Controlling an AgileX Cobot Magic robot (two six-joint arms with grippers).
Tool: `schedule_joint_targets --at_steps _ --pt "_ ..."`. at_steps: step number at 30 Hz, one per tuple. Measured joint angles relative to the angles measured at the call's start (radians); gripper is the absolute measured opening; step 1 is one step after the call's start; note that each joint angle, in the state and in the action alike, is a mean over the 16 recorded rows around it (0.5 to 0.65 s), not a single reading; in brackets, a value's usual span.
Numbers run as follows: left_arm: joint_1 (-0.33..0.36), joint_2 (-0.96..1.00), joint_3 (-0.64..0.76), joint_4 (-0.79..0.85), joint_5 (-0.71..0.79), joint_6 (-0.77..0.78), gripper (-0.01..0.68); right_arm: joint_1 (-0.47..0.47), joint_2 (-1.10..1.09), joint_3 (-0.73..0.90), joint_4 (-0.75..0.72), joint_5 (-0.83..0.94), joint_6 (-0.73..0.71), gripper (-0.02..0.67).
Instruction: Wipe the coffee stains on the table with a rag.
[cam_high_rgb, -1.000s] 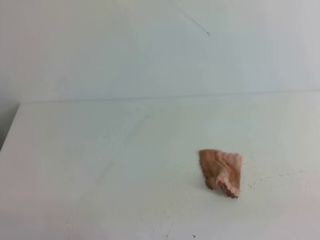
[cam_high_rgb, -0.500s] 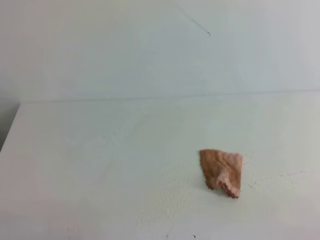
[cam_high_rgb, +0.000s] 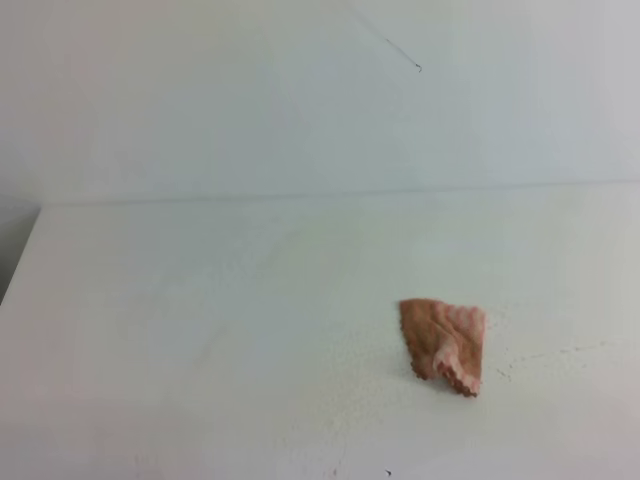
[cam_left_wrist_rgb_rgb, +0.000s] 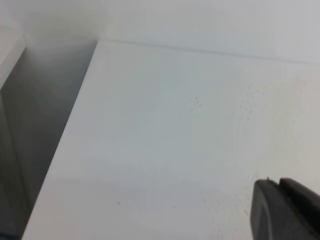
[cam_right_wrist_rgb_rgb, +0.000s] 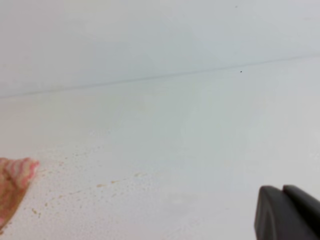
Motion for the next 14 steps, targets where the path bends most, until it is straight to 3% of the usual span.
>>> schedule_joint_targets --at_steps 14 --pt "0.0 0.0 0.0 0.0 0.0 0.0 -0.001 0.004 0.001 0.0 -0.007 0.005 0.0 -0.004"
